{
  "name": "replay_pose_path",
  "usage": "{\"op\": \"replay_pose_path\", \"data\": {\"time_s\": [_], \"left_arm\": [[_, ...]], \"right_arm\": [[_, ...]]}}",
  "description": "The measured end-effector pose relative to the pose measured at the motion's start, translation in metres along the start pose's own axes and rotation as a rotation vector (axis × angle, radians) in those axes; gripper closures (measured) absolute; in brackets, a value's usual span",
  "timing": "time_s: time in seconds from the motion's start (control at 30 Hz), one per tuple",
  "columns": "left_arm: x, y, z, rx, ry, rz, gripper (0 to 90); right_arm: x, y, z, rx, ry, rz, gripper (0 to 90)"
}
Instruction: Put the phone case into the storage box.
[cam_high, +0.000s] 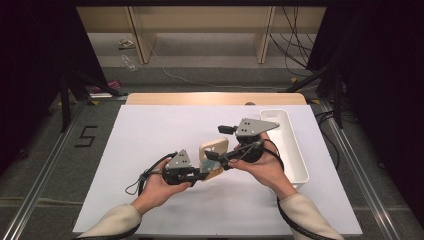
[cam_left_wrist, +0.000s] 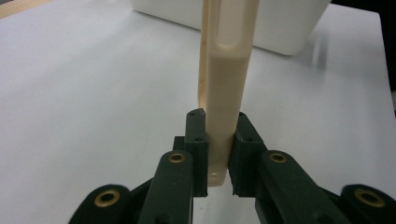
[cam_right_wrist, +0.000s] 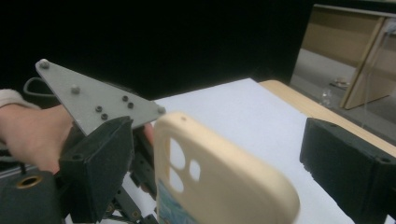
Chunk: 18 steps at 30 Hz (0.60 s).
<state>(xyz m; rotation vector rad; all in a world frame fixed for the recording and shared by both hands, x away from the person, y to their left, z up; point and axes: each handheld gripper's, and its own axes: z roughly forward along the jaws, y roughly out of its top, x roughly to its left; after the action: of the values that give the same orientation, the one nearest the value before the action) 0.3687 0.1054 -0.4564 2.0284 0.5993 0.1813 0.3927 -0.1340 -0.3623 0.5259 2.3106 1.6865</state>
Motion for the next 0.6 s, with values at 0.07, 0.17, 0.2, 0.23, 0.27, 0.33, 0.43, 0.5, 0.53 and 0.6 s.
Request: {"op": "replay_pose_path", "data": {"time_s": [0.07, 0.17, 0.2, 0.23, 0.27, 0.33, 0.43, 0.5, 0.53, 0.6], "left_arm": [[0.002, 0.001, -0.002, -0.003, 0.018, -0.019, 79.4], [0.003, 0.001, -0.005, -0.015, 0.052, -0.050, 79.4], [0.004, 0.001, -0.006, -0.019, 0.069, -0.053, 79.4], [0.004, 0.002, -0.006, -0.023, 0.082, -0.061, 79.4], [0.004, 0.002, -0.007, -0.023, 0.091, -0.065, 79.4], [0.004, 0.003, -0.009, -0.030, 0.116, -0.077, 79.4], [0.004, 0.005, -0.010, -0.038, 0.139, -0.101, 79.4], [0.004, 0.006, -0.010, -0.040, 0.155, -0.118, 79.3], [0.003, 0.006, -0.010, -0.044, 0.161, -0.129, 79.3], [0.003, 0.008, -0.009, -0.045, 0.174, -0.142, 79.3]], "right_arm": [[-0.001, -0.001, -0.001, -0.018, -0.011, 0.013, 9.9], [-0.001, -0.003, -0.002, -0.042, -0.038, 0.026, 8.3], [-0.001, -0.003, -0.003, -0.055, -0.050, 0.034, 8.1], [-0.001, -0.004, -0.003, -0.066, -0.063, 0.042, 7.6], [-0.001, -0.005, -0.004, -0.078, -0.075, 0.049, 6.9], [-0.002, -0.007, -0.006, -0.100, -0.103, 0.067, 5.8], [-0.002, -0.010, -0.009, -0.124, -0.147, 0.087, 5.1], [-0.002, -0.011, -0.012, -0.141, -0.169, 0.107, 4.4], [-0.002, -0.012, -0.013, -0.142, -0.177, 0.111, 3.7], [-0.002, -0.014, -0.015, -0.148, -0.190, 0.118, 2.6]]}}
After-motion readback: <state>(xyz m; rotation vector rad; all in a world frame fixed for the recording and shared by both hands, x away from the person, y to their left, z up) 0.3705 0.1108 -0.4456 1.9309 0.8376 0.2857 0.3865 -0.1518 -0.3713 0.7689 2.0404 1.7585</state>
